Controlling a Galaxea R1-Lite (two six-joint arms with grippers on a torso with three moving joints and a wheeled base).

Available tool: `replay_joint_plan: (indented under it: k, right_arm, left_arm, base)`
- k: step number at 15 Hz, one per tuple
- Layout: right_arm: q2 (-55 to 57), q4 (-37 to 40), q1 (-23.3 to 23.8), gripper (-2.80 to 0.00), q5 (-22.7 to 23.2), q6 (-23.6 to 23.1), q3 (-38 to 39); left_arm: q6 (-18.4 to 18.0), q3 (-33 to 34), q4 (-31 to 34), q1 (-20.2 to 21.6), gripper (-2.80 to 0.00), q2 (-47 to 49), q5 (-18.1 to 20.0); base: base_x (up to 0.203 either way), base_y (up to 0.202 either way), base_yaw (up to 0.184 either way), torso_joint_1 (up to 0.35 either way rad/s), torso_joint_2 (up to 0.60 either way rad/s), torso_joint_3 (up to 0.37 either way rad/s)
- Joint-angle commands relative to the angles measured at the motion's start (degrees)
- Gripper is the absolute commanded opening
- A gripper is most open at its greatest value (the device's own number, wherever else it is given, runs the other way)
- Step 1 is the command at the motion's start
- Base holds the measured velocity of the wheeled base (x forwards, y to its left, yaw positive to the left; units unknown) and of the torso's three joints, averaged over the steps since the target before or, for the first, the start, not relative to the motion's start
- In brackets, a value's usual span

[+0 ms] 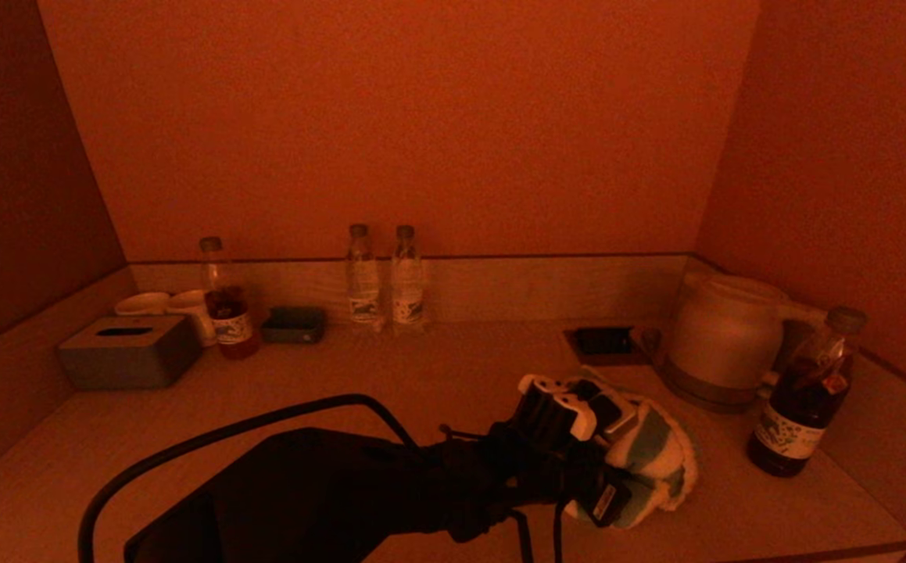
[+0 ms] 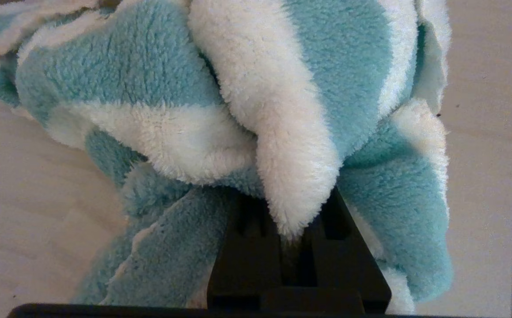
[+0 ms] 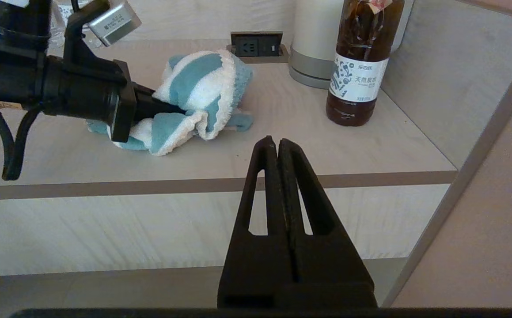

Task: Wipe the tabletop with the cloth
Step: Sweep the stains on the table

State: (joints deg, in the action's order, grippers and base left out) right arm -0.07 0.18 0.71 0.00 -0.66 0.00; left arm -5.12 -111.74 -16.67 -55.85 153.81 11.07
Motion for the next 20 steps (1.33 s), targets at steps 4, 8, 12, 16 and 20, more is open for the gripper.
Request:
replay_joint_plan:
  k: [4,8,12,16,20]
  right_arm:
    - [0.1,0.0,0.0,-2.8,0.0,0.0,0.0]
    - [0.1,0.0,0.0,-2.8,0.0,0.0,0.0]
    - [0.1,0.0,0.0,-2.8,0.0,0.0,0.0]
    - [0.1,0.0,0.0,-2.8,0.0,0.0,0.0]
    - [0.1,0.0,0.0,-2.8,0.0,0.0,0.0]
  left_arm:
    - [-2.7,1.0,1.4,-0.6,-2.8,0.2,-2.3]
    - [-5.3,4.7,1.5,-0.7,-2.8,-2.0,-3.9]
    - [-9.0,10.8,1.1,-0.4,-2.8,-5.1,-9.3]
    - [-9.3,15.9,0.7,1.5,-2.8,-8.7,-10.7]
    - [-9.3,20.4,0.7,3.6,-2.8,-11.3,-13.1]
  base:
    - [0.0,0.0,0.0,0.0,0.0,0.0]
    - [0.0,0.0,0.0,0.0,0.0,0.0]
    - [0.0,0.0,0.0,0.0,0.0,0.0]
    - [0.0,0.0,0.0,0.0,0.0,0.0]
    - [0.0,0.0,0.0,0.0,0.0,0.0]
